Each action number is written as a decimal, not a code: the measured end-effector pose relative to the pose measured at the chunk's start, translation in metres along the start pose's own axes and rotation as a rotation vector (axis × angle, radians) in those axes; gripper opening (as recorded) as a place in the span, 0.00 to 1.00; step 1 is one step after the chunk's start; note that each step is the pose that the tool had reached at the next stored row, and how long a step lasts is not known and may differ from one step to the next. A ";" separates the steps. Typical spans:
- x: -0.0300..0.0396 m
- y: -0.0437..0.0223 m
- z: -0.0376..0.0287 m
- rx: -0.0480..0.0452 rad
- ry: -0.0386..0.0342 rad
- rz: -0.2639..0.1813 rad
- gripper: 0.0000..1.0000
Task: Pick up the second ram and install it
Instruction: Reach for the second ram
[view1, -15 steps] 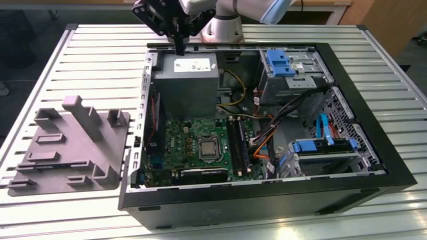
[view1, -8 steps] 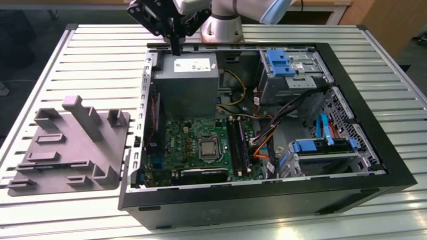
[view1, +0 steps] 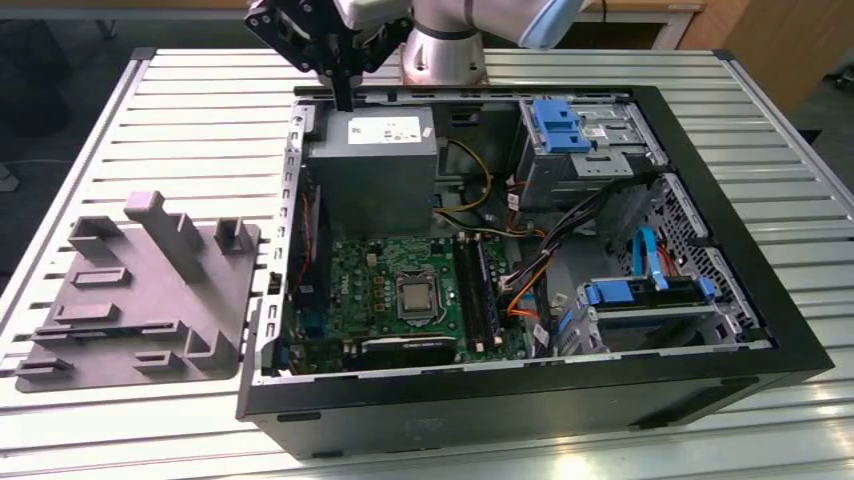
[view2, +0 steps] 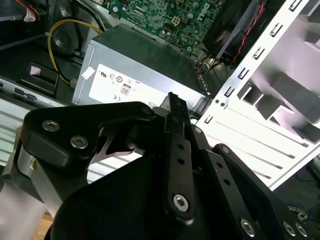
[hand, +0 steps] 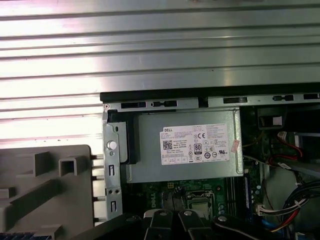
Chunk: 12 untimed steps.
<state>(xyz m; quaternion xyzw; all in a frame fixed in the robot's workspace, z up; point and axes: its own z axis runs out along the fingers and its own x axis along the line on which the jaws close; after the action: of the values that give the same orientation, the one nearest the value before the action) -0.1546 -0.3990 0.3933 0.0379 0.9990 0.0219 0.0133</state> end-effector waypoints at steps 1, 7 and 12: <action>0.0009 -0.0001 0.0000 0.0000 -0.0001 0.000 0.11; 0.0065 -0.0005 -0.0002 -0.0003 -0.0006 0.000 0.11; 0.0114 -0.0009 -0.0003 -0.0005 -0.0011 0.000 0.11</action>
<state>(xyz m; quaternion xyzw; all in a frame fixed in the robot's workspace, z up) -0.1660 -0.3991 0.3933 0.0379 0.9989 0.0221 0.0138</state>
